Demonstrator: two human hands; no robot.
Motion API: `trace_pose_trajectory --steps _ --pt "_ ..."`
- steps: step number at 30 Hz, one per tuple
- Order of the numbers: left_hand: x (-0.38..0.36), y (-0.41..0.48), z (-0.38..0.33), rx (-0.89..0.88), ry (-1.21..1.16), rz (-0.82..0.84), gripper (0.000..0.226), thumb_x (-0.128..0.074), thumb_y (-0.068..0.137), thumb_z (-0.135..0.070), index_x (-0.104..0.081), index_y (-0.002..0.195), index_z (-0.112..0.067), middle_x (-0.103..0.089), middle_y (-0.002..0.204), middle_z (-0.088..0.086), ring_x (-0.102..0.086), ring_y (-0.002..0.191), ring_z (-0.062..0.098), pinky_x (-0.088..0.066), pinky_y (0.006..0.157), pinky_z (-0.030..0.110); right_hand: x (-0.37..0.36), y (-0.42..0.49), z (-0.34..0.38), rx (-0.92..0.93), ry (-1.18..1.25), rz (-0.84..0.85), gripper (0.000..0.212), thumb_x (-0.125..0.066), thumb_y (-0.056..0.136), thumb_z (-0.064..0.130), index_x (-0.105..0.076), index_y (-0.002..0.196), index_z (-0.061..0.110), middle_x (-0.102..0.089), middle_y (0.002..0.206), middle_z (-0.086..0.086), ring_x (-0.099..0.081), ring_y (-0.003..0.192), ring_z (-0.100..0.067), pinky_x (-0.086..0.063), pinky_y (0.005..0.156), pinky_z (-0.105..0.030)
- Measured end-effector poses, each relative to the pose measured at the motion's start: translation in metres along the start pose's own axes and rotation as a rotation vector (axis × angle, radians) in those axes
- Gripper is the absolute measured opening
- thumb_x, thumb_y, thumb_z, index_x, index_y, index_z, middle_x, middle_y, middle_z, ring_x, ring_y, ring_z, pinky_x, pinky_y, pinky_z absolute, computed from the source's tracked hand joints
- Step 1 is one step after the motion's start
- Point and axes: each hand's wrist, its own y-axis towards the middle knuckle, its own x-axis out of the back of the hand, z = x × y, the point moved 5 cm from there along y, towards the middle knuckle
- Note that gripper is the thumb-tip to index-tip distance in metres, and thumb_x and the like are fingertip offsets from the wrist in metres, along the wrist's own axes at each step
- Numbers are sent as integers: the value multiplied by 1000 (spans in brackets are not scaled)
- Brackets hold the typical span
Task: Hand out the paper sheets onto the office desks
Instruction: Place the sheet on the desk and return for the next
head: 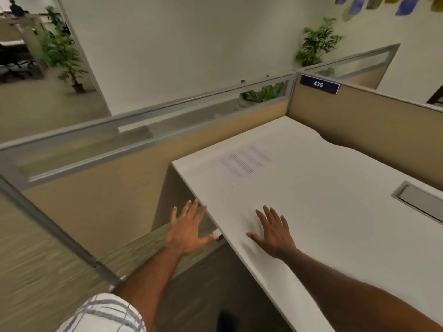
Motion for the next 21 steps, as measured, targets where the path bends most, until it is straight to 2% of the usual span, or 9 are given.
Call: trace_pose_trajectory --steps 6,13,21 --pt "16 114 30 -92 16 45 105 -17 72 -93 -1 155 -31 12 163 1 13 150 20 8 117 57 14 91 0 -76 57 -28 89 -22 83 80 -9 155 30 3 165 0 6 152 -20 2 122 -46" --pt "24 222 42 -246 3 -13 98 -17 78 -88 -8 155 -29 2 164 2 3 151 22 3 118 55 30 158 0 -179 79 -67 99 -10 74 85 -10 155 28 1 165 1 6 152 -19 1 122 -45" --pt "10 345 46 -462 -10 15 100 -8 75 -86 -9 155 -26 -5 164 3 -4 151 20 -2 119 52 29 212 -2 -422 133 -127 101 -8 73 84 -10 156 26 1 165 -1 5 152 -20 0 122 -46"
